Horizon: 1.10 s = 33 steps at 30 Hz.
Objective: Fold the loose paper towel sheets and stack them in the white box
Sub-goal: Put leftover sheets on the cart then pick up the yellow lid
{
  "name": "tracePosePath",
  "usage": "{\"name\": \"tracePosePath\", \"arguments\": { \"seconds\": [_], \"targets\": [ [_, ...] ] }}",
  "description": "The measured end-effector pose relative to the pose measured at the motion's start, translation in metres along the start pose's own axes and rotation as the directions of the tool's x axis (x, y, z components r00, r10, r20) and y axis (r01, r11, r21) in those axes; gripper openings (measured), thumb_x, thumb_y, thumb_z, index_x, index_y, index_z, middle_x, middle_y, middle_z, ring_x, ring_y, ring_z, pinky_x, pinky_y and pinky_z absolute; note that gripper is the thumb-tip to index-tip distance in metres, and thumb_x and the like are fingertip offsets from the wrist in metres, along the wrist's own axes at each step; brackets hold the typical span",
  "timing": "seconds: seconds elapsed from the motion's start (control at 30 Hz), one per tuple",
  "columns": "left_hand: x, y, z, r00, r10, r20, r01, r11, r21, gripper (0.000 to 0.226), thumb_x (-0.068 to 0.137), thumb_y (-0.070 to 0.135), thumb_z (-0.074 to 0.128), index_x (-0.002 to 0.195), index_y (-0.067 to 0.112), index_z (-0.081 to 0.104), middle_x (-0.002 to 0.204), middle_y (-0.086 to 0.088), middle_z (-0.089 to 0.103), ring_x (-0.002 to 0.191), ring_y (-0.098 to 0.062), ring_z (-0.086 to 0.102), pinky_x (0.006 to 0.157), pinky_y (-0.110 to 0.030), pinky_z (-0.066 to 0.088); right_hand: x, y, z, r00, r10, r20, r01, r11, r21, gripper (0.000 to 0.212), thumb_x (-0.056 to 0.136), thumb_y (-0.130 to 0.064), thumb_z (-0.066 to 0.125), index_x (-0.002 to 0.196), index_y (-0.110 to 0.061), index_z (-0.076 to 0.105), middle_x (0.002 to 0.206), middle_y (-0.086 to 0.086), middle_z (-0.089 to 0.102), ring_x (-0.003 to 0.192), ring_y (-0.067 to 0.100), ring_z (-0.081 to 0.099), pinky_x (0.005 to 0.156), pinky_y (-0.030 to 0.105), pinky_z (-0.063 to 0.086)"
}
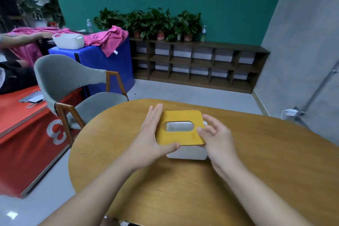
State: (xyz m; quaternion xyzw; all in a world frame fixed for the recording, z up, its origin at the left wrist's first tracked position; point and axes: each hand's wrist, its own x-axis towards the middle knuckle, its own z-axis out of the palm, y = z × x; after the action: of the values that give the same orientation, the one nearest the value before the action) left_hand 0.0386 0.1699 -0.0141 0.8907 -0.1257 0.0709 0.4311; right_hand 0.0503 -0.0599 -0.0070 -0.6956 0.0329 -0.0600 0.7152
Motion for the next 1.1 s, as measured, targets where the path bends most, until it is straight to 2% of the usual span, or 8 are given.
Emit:
{"name": "tracePosePath", "arguments": {
  "seconds": [0.13, 0.27, 0.43, 0.53, 0.7, 0.77, 0.87, 1.1],
  "targets": [
    [0.017, 0.012, 0.034, 0.973, -0.217, -0.074, 0.187, 0.939, -0.29, 0.095, 0.102, 0.059, 0.068, 0.176, 0.037, 0.012, 0.18, 0.022, 0.005, 0.166, 0.004, 0.001, 0.135, -0.029, 0.009, 0.02, 0.012, -0.023, 0.991, 0.073, -0.108, -0.067, 0.996, 0.063, 0.043, 0.105, 0.002, 0.067, 0.142, -0.02, 0.066, 0.1, 0.004, 0.086, 0.09, 0.023, 0.081, 0.094, 0.055, 0.064],
    [0.032, 0.003, 0.06, 0.928, -0.359, -0.097, 0.315, 0.897, -0.31, 0.073, 0.115, 0.049, 0.05, 0.176, 0.025, 0.018, 0.183, 0.008, 0.014, 0.169, -0.007, 0.007, 0.135, -0.032, 0.008, 0.037, 0.022, -0.032, 0.988, 0.089, -0.13, -0.087, 0.996, 0.021, 0.04, 0.106, 0.001, 0.066, 0.14, -0.02, 0.066, 0.099, 0.003, 0.086, 0.083, 0.016, 0.081, 0.089, 0.049, 0.065],
    [0.04, -0.002, 0.077, 0.917, -0.393, -0.072, 0.35, 0.876, -0.332, 0.039, 0.119, 0.036, 0.041, 0.158, 0.032, 0.047, 0.159, 0.023, 0.044, 0.161, -0.005, 0.025, 0.121, -0.017, 0.019, 0.054, 0.037, -0.032, 0.984, 0.106, -0.142, -0.11, 0.994, -0.018, 0.038, 0.105, -0.001, 0.068, 0.14, -0.015, 0.067, 0.103, 0.002, 0.084, 0.083, 0.01, 0.081, 0.089, 0.043, 0.066],
    [0.043, -0.008, 0.084, 0.914, -0.4, -0.071, 0.355, 0.871, -0.339, 0.057, 0.119, 0.039, 0.039, 0.173, 0.023, 0.027, 0.177, 0.014, 0.028, 0.167, -0.009, 0.017, 0.134, -0.029, 0.013, 0.057, 0.038, -0.031, 0.988, 0.087, -0.131, -0.092, 0.995, -0.036, 0.039, 0.106, -0.001, 0.069, 0.137, -0.025, 0.066, 0.102, -0.006, 0.08, 0.076, 0.004, 0.079, 0.075, 0.03, 0.061],
    [0.043, -0.012, 0.09, 0.905, -0.418, -0.085, 0.374, 0.874, -0.309, 0.063, 0.12, 0.039, 0.037, 0.176, 0.021, 0.015, 0.182, 0.007, 0.021, 0.167, -0.013, 0.019, 0.133, -0.028, 0.013, 0.061, 0.044, -0.031, 0.989, -0.007, -0.145, -0.034, 0.959, -0.282, 0.048, 0.104, -0.015, 0.075, 0.15, -0.02, 0.066, 0.135, 0.006, 0.074, 0.117, 0.016, 0.074, 0.106, 0.041, 0.059],
    [0.043, -0.013, 0.092, 0.908, -0.407, -0.095, 0.366, 0.883, -0.293, 0.063, 0.12, 0.039, 0.036, 0.176, 0.02, 0.014, 0.182, 0.006, 0.02, 0.167, -0.014, 0.019, 0.132, -0.026, 0.013, 0.063, 0.043, -0.032, 0.99, -0.073, -0.124, 0.015, 0.91, -0.415, 0.048, 0.104, -0.02, 0.074, 0.152, -0.021, 0.065, 0.137, 0.005, 0.073, 0.117, 0.015, 0.072, 0.106, 0.038, 0.057],
    [0.045, -0.016, 0.095, 0.911, -0.4, -0.099, 0.361, 0.891, -0.275, 0.064, 0.12, 0.037, 0.035, 0.176, 0.019, 0.012, 0.182, 0.004, 0.019, 0.167, -0.014, 0.019, 0.13, -0.024, 0.012, 0.066, 0.042, -0.034, 0.991, -0.1, -0.091, 0.034, 0.837, -0.546, 0.049, 0.103, -0.029, 0.074, 0.151, -0.024, 0.065, 0.128, -0.005, 0.071, 0.096, 0.02, 0.073, 0.094, 0.039, 0.059],
    [0.045, -0.018, 0.098, 0.906, -0.403, -0.128, 0.357, 0.892, -0.277, 0.061, 0.12, 0.033, 0.036, 0.176, 0.02, 0.015, 0.181, 0.005, 0.022, 0.167, -0.014, 0.022, 0.128, -0.022, 0.015, 0.065, 0.063, -0.036, 0.994, -0.085, -0.072, 0.025, 0.8, -0.599, 0.055, 0.099, -0.04, 0.079, 0.15, -0.021, 0.066, 0.129, -0.004, 0.057, 0.125, 0.022, 0.058, 0.113, 0.045, 0.05]
  ]
}}
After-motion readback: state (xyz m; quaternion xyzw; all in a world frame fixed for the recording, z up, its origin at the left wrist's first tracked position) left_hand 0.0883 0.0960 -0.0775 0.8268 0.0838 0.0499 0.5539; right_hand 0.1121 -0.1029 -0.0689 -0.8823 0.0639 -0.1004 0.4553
